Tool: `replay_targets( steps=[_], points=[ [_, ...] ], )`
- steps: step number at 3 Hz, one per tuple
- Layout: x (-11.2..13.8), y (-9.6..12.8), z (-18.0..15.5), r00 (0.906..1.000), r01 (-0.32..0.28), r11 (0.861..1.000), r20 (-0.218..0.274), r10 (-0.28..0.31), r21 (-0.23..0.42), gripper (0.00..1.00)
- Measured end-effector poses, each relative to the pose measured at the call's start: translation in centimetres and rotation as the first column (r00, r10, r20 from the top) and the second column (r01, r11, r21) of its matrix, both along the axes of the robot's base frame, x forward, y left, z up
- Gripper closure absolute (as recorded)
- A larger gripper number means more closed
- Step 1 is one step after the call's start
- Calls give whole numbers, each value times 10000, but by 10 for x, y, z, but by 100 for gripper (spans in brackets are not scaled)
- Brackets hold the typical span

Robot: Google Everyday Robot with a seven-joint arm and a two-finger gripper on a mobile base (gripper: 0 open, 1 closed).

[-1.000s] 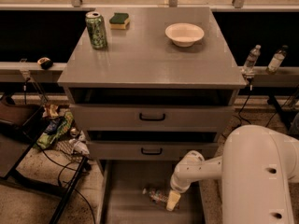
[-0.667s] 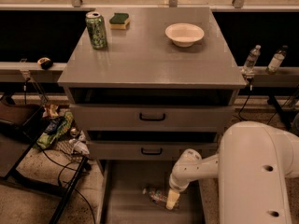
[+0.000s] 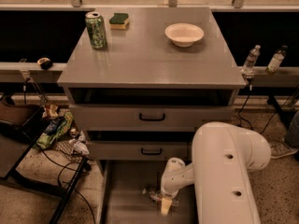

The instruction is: Pick water bottle from bottom drawer and place on counter

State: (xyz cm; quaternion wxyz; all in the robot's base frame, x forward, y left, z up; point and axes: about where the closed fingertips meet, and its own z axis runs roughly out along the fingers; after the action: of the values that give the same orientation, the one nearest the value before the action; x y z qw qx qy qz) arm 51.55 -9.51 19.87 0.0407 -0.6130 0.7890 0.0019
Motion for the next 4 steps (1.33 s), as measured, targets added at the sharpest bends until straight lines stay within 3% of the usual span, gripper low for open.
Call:
replay_targets(
  steps=[1,2,4],
  points=[
    [-10,5,-40,9994,-209,9998,-277,210,28,0],
    [-16,5,-74,9985,61,9997,-547,-47,249,19],
    [-17,5,-78,9983,94,9996,-583,-78,256,65]
  ],
)
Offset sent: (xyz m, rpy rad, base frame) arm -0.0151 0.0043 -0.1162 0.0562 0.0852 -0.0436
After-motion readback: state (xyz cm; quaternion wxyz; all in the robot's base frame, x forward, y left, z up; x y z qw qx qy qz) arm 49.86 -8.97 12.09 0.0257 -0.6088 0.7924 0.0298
